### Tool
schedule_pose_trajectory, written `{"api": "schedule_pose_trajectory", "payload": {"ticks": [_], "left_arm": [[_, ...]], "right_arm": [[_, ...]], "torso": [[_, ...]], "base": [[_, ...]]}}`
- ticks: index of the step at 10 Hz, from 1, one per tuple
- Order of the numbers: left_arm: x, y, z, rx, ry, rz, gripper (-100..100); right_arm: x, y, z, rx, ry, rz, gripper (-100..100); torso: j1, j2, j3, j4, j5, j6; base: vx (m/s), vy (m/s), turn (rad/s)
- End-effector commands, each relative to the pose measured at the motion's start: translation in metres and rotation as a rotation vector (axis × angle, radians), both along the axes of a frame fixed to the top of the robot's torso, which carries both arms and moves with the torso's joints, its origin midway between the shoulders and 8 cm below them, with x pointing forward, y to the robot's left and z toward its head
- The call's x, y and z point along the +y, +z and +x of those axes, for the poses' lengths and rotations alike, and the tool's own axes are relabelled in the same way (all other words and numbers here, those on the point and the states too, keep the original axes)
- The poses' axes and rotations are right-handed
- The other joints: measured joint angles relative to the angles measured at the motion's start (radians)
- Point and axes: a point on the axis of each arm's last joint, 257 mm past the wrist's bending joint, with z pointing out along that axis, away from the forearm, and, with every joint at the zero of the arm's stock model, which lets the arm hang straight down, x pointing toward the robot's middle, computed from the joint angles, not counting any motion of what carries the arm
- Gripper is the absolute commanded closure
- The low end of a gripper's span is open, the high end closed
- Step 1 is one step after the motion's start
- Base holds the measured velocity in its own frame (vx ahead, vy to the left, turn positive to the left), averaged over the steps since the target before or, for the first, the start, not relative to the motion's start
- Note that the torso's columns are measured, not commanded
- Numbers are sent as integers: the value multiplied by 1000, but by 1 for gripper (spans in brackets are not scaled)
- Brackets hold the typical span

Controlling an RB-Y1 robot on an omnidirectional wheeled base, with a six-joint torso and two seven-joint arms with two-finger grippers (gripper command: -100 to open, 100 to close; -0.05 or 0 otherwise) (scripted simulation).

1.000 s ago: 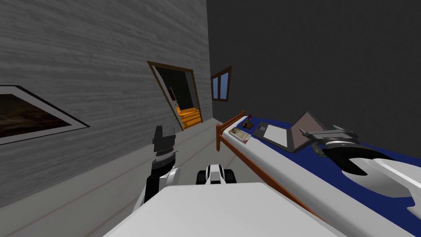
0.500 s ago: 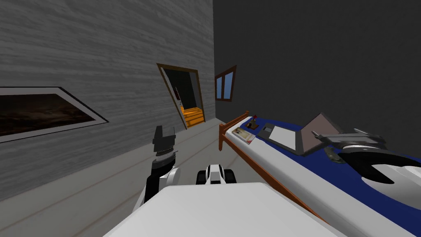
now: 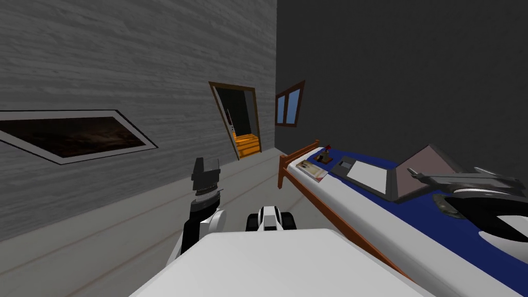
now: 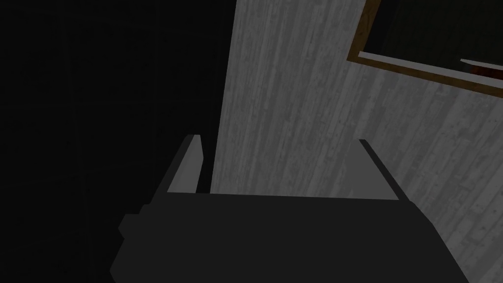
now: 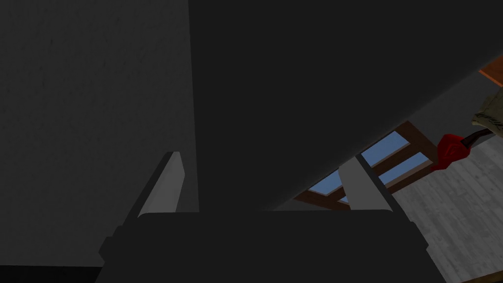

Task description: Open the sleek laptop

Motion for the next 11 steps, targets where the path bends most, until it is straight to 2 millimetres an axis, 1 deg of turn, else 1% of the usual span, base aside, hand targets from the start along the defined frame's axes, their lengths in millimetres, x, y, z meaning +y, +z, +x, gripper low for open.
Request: {"api": "schedule_pose_trajectory", "payload": {"ticks": [1,2,3,4,5,6,7,8,9,10,11], "left_arm": [[0,0,0,0,0,0,0],[0,0,0,0,0,0,0],[0,0,0,0,0,0,0],[0,0,0,0,0,0,0],[0,0,0,0,0,0,0],[0,0,0,0,0,0,0],[0,0,0,0,0,0,0],[0,0,0,0,0,0,0],[0,0,0,0,0,0,0],[0,0,0,0,0,0,0],[0,0,0,0,0,0,0]], "right_arm": [[12,0,11,7,21,-7,100],[21,-5,18,19,29,-6,100],[28,2,25,10,50,-17,100],[38,-4,33,21,61,-14,100],[45,3,39,11,79,-24,100],[55,-4,45,23,89,-19,100],[60,1,50,16,102,-26,100],[72,-6,56,26,115,-19,100],[80,1,62,15,134,-29,100],[91,-7,68,25,145,-19,100],[101,1,75,12,168,-29,100]], "torso": [[-1,-1,-1,0,0,0],[-2,-2,-1,-1,-1,1],[-5,-2,-1,-2,-3,3],[-4,-1,-1,-1,-3,0],[-4,-1,0,-2,-4,0],[-4,0,0,-1,-3,-1],[-4,-1,0,-1,-3,2],[-3,0,0,-1,-3,1],[-4,1,2,-1,-5,5],[-4,3,2,-1,-4,2],[-4,2,2,-1,-6,3]], "base": [[17,-34,-221],[68,-72,-354],[62,-44,-122],[57,-54,-161],[35,-38,-101],[45,-37,-158],[38,-34,-107],[43,-47,-203],[38,-35,-116],[41,-53,-167],[36,-35,-103]]}}
